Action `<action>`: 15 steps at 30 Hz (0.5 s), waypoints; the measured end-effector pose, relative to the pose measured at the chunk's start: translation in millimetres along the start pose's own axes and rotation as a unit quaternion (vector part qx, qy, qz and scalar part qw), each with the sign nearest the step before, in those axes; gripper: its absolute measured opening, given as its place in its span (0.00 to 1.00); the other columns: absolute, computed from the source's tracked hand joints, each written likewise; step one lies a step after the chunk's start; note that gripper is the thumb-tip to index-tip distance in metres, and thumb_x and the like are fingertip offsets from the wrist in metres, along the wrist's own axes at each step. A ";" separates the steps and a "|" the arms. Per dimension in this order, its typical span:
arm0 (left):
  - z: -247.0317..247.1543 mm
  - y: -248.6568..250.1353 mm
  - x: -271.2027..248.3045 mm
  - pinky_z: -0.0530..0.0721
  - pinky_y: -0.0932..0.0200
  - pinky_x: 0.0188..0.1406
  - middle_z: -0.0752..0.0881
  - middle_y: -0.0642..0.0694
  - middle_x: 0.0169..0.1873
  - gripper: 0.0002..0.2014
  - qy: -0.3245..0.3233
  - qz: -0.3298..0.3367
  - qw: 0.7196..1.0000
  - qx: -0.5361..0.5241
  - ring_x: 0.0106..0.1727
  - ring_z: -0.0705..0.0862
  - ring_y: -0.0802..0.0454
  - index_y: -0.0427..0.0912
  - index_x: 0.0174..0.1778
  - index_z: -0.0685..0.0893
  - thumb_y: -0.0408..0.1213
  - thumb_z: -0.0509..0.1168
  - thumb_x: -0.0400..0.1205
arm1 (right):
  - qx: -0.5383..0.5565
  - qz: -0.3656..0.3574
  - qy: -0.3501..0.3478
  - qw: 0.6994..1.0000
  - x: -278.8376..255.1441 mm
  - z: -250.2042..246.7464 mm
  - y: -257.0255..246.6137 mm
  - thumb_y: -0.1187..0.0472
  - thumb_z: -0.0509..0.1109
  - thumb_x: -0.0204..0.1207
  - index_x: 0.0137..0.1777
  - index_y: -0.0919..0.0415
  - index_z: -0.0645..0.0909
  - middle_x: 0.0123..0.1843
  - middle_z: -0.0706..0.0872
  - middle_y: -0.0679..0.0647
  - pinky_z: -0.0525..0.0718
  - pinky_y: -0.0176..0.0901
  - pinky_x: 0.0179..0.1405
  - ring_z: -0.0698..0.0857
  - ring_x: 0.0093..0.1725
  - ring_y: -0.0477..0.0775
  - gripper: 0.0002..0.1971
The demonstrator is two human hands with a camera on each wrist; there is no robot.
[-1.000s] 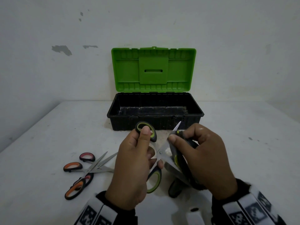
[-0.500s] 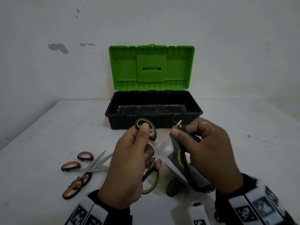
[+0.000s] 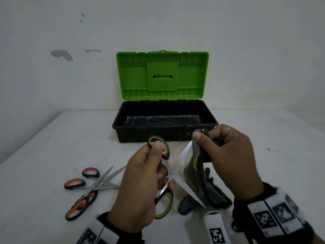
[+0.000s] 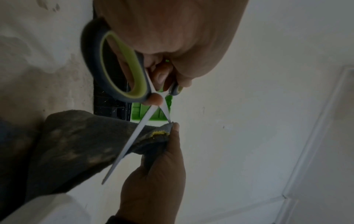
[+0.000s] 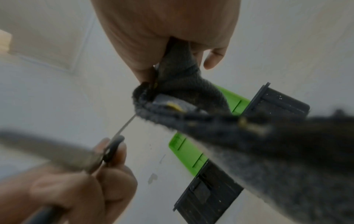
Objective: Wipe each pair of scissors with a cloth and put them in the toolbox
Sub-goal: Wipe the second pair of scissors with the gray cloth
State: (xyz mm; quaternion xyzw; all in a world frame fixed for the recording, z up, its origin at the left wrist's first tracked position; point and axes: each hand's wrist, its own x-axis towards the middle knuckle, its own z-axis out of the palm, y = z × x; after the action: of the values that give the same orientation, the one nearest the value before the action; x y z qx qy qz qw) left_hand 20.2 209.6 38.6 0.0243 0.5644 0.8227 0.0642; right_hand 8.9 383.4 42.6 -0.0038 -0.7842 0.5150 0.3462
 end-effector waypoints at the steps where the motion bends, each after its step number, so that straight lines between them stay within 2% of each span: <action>1: 0.3 -0.7 0.1 0.78 0.55 0.23 0.60 0.42 0.24 0.17 0.003 0.000 1.000 0.013 0.25 0.60 0.47 0.44 0.34 0.83 0.49 0.60 0.85 | -0.003 0.008 0.006 1.000 2.5 -2.9 -0.4 0.53 0.82 0.70 0.29 0.57 0.80 0.26 0.85 0.54 0.89 0.61 0.29 0.88 0.29 0.59 0.16; 4: -0.3 -1.9 1.3 0.80 0.56 0.23 0.62 0.39 0.26 0.19 0.021 0.030 0.997 0.063 0.26 0.63 0.45 0.38 0.38 0.81 0.49 0.59 0.85 | 0.010 0.015 0.003 1.000 1.8 -10.4 -5.7 0.54 0.81 0.69 0.32 0.60 0.82 0.27 0.87 0.53 0.91 0.57 0.28 0.88 0.28 0.56 0.14; 5: -1.3 -1.9 2.2 0.81 0.55 0.23 0.63 0.40 0.26 0.19 0.027 0.047 0.996 0.077 0.25 0.65 0.46 0.37 0.39 0.80 0.49 0.59 0.85 | 0.002 0.000 -0.010 1.000 -1.1 -10.9 -9.3 0.53 0.81 0.68 0.32 0.59 0.82 0.28 0.87 0.52 0.91 0.52 0.30 0.89 0.29 0.54 0.13; 6: -1.8 -2.2 2.6 0.81 0.54 0.23 0.65 0.40 0.25 0.18 0.031 0.067 0.993 0.093 0.24 0.67 0.46 0.38 0.39 0.81 0.49 0.60 0.85 | -0.018 -0.020 -0.027 0.999 -5.4 -10.6 -13.5 0.52 0.81 0.67 0.31 0.55 0.82 0.30 0.87 0.50 0.90 0.43 0.31 0.88 0.30 0.48 0.13; 8: -1.2 -1.9 1.8 0.83 0.52 0.24 0.68 0.48 0.21 0.17 0.034 0.104 0.986 0.126 0.21 0.73 0.49 0.42 0.38 0.82 0.50 0.60 0.84 | -0.067 -0.050 -0.066 0.994 -15.3 -5.0 -20.9 0.51 0.82 0.66 0.29 0.49 0.79 0.34 0.86 0.43 0.79 0.24 0.30 0.85 0.32 0.42 0.13; 9: 0.1 -1.8 1.0 0.83 0.52 0.24 0.70 0.52 0.20 0.16 0.033 0.122 0.982 0.142 0.20 0.75 0.51 0.43 0.38 0.82 0.50 0.59 0.84 | -0.081 -0.058 -0.083 0.992 -20.2 -0.9 -22.9 0.51 0.82 0.65 0.29 0.48 0.78 0.36 0.86 0.40 0.76 0.22 0.30 0.84 0.33 0.40 0.14; 13: 3.9 -2.5 -2.1 0.85 0.43 0.23 0.76 0.52 0.21 0.15 0.027 0.192 0.957 0.214 0.19 0.77 0.54 0.47 0.40 0.81 0.53 0.58 0.82 | -0.087 -0.084 -0.101 0.987 -30.8 12.9 -18.9 0.50 0.82 0.66 0.29 0.45 0.75 0.39 0.84 0.40 0.73 0.19 0.30 0.83 0.34 0.39 0.16; 15: 2.7 -2.9 -2.7 0.85 0.43 0.23 0.76 0.51 0.22 0.14 0.024 0.211 0.948 0.238 0.20 0.77 0.53 0.49 0.40 0.81 0.54 0.58 0.82 | -0.083 -0.060 -0.074 0.992 -26.2 14.3 -13.5 0.50 0.81 0.67 0.29 0.49 0.77 0.32 0.84 0.44 0.75 0.24 0.28 0.83 0.32 0.42 0.15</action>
State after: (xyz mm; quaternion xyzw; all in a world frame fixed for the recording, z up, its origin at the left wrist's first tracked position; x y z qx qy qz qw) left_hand 23.4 212.7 37.0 0.1375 0.7272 0.6594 -0.1323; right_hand 25.8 356.0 36.1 0.0525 -0.8466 0.4255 0.3154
